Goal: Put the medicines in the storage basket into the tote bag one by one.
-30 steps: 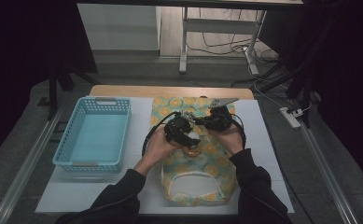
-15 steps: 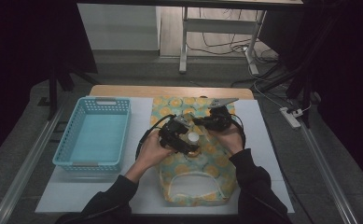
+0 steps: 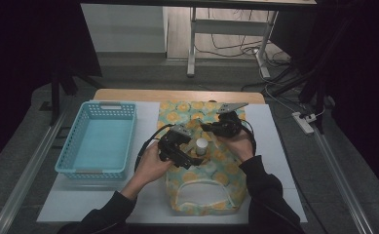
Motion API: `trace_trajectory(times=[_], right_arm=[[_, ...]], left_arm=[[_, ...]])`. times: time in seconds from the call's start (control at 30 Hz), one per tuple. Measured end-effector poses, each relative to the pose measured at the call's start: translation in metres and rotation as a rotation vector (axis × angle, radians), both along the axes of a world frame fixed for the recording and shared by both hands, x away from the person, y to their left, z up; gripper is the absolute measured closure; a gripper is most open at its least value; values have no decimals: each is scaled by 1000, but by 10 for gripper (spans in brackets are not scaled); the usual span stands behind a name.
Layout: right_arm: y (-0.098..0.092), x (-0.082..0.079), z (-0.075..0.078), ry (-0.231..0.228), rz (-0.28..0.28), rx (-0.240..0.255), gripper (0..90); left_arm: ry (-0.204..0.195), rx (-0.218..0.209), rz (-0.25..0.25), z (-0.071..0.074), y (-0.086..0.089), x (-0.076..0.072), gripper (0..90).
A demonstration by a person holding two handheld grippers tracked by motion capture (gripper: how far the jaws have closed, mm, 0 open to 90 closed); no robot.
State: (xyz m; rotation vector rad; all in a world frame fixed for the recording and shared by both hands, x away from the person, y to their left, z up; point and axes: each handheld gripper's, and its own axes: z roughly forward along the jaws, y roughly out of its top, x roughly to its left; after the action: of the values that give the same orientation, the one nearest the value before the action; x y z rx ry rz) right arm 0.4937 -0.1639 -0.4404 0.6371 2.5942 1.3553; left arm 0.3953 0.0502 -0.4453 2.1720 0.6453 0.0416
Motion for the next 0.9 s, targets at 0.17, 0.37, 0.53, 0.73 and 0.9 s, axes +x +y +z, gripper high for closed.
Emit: trace_trajectory(times=[0.17,0.37,0.53,0.73,0.9], right_arm=[[0,-1,0,-1,1,-1,895],[1,-1,0,-4,3,-4,895],[0,-2,1,-4,3,-4,894],[0,-2,1,-9,6,1,894],[0,-3,2,-6,5,3,894]], left_arm=[[-21,14,-34,-1,-1,-7,11],[-19,21,-51,-6,-1,-14,6],[-5,-9,-49,-10,1,-20,0],[-14,3,-43,-20,0,-27,0],[-10,30,-33,-29,-4,-30,0]])
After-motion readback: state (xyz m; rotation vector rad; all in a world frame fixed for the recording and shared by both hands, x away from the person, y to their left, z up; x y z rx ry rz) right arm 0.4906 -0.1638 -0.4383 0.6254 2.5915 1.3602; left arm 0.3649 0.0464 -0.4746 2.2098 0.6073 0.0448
